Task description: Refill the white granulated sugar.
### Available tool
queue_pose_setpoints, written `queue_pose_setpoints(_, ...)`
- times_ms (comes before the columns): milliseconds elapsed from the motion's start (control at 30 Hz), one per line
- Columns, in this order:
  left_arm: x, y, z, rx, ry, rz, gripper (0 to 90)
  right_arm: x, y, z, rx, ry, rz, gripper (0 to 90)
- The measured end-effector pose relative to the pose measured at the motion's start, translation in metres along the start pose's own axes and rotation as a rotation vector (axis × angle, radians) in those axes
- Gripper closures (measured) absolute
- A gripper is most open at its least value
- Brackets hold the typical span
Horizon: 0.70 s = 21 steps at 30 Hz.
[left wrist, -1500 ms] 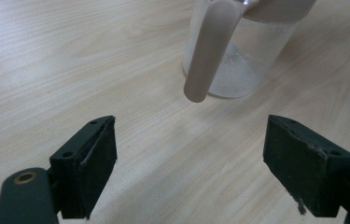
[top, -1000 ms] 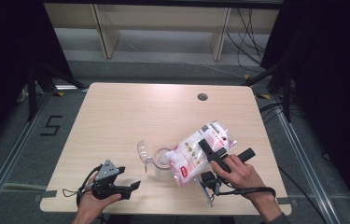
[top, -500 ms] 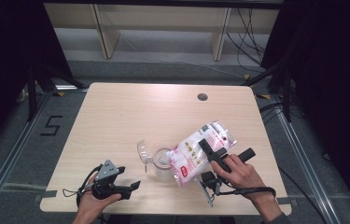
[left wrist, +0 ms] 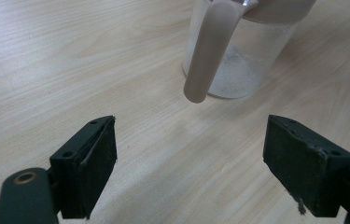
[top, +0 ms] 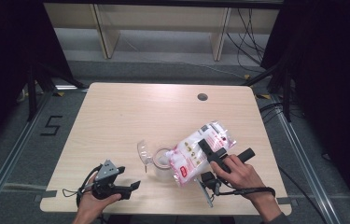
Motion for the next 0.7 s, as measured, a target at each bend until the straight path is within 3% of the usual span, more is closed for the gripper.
queue_pose_setpoints(67, 0.0001, 0.0001, 0.0000, 0.000, 0.002, -0.001, 17.1, -0.0002, -0.0023, 0.0008, 0.001, -0.014, -0.042, 68.1)
queue_pose_setpoints(700, 0.0002, 0.0002, -0.0002, 0.000, 0.003, -0.004, 17.1, 0.0008, -0.0019, 0.0006, 0.011, -0.015, -0.028, 68.6)
Point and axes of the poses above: each handheld gripper's, and its own axes: z roughly forward along the jaws, x roughly out of its underside, y roughly to its left, the point moved 7 cm from there along z, roughly forward along the jaws, and after that the axes turned 7 degrees about z, right-handed, at the moved point
